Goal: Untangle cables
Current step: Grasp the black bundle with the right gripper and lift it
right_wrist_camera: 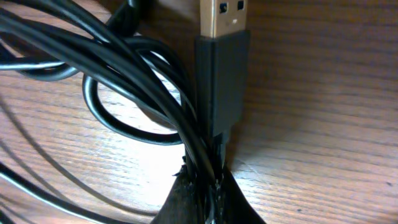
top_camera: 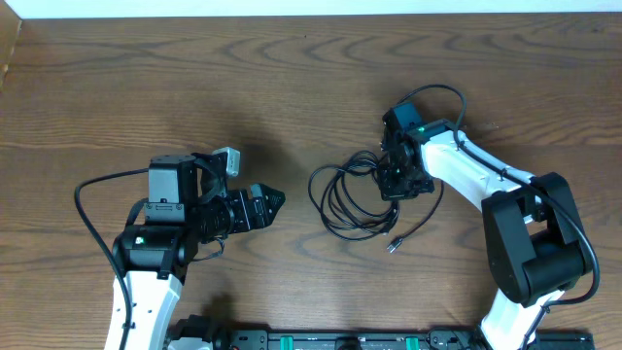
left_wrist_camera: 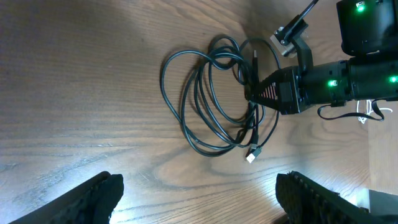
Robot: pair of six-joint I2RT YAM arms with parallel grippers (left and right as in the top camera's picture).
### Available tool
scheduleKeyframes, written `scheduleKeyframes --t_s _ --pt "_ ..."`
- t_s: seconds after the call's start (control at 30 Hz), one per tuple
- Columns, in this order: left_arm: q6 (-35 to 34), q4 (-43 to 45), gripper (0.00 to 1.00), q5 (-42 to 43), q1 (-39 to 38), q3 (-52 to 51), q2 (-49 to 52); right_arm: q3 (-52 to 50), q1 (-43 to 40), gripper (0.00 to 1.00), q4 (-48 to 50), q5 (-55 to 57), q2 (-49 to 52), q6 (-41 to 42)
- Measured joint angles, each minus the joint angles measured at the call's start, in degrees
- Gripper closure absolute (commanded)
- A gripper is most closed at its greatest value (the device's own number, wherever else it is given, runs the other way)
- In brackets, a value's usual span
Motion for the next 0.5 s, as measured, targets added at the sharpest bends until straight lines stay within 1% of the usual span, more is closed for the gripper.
scheduleKeyframes --t_s 0.2,0.27,0.33,0.37,0.5 --pt "0.0 0.0 0.15 0.0 0.0 0.0 0.0 -0.7 0.1 0.99 0.3 -3.5 -1.9 -1.4" --pt "0.0 0.0 0.15 0.0 0.0 0.0 0.0 -1.0 0.1 0.99 0.4 -5.4 -5.2 -2.9" --pt "0.0 0.0 0.15 0.0 0.0 0.0 0.0 -1.1 0.1 0.99 0.6 -8.6 -11.3 -5.6" --pt "0.0 0.0 0.15 0.0 0.0 0.0 0.0 -1.1 0.1 0.99 0.7 -9.2 -12.5 -6.0" --pt "0.0 0.0 0.15 0.0 0.0 0.0 0.0 -1.1 0.1 0.99 0.2 -14.0 -22.7 -10.1"
